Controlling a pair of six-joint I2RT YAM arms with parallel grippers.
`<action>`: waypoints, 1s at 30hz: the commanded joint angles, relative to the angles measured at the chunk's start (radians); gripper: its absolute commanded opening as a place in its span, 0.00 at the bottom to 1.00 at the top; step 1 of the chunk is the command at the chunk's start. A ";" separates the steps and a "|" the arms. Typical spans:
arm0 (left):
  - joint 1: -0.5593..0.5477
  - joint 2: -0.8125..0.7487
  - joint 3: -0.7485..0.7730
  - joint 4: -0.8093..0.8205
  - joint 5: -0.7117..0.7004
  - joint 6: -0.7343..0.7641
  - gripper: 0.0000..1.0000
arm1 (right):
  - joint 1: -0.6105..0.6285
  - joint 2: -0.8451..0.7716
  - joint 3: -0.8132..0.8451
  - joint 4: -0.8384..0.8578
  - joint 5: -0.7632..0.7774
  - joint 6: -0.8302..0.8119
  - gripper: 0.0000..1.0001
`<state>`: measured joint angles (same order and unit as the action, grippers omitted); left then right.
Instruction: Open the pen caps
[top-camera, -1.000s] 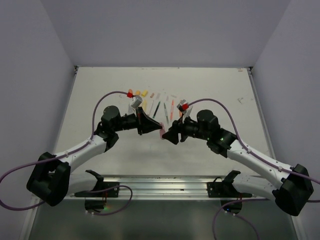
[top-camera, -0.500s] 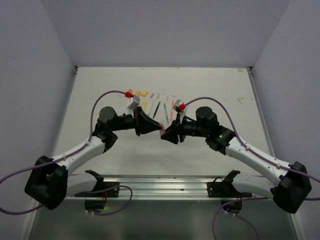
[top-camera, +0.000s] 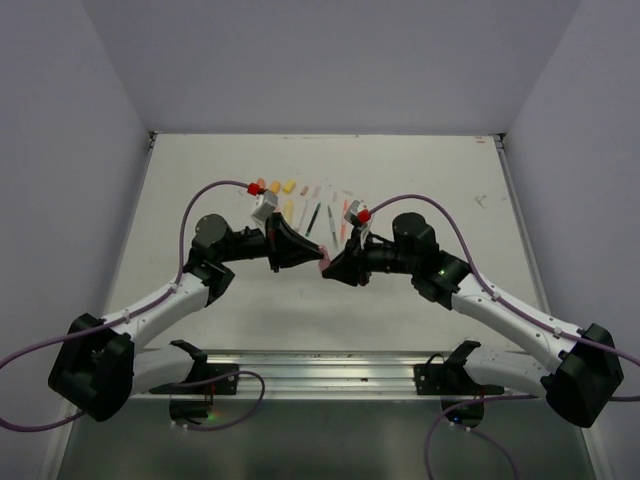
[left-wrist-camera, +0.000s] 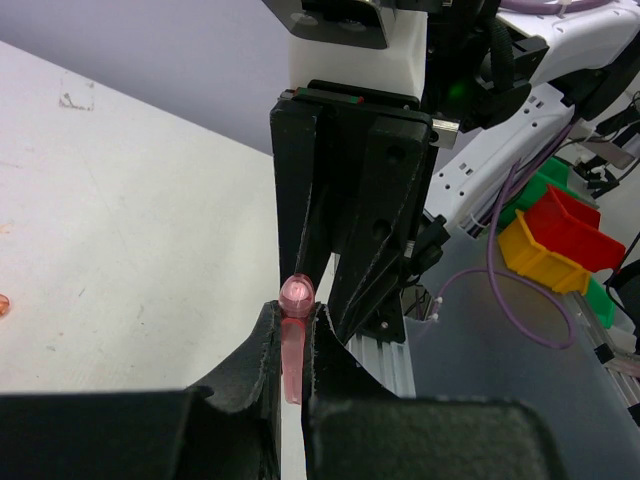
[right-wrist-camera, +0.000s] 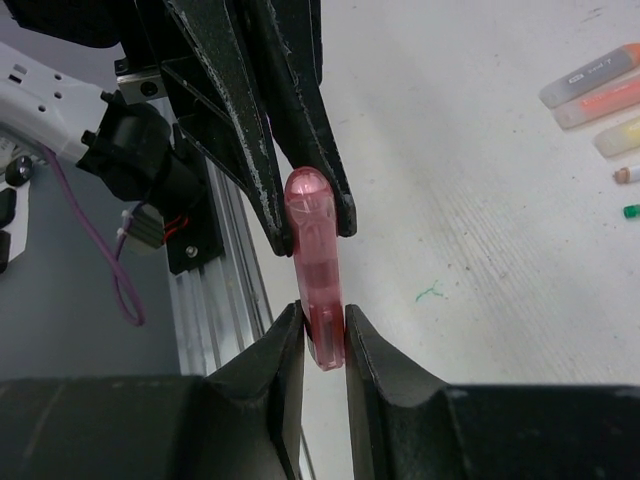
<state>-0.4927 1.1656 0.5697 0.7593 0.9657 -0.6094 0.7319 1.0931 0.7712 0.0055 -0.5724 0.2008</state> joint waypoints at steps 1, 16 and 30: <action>0.005 -0.041 0.036 0.135 0.002 -0.024 0.00 | -0.009 -0.010 0.005 -0.002 -0.033 -0.006 0.07; 0.006 0.028 0.015 0.636 -0.197 -0.243 0.00 | -0.009 0.034 -0.059 -0.001 -0.204 -0.011 0.06; 0.006 0.080 0.029 0.753 -0.329 -0.276 0.00 | -0.008 0.034 -0.125 0.014 -0.201 -0.001 0.10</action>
<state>-0.4942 1.2701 0.5449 1.1290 0.8967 -0.8547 0.6933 1.0927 0.7124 0.1997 -0.6907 0.2092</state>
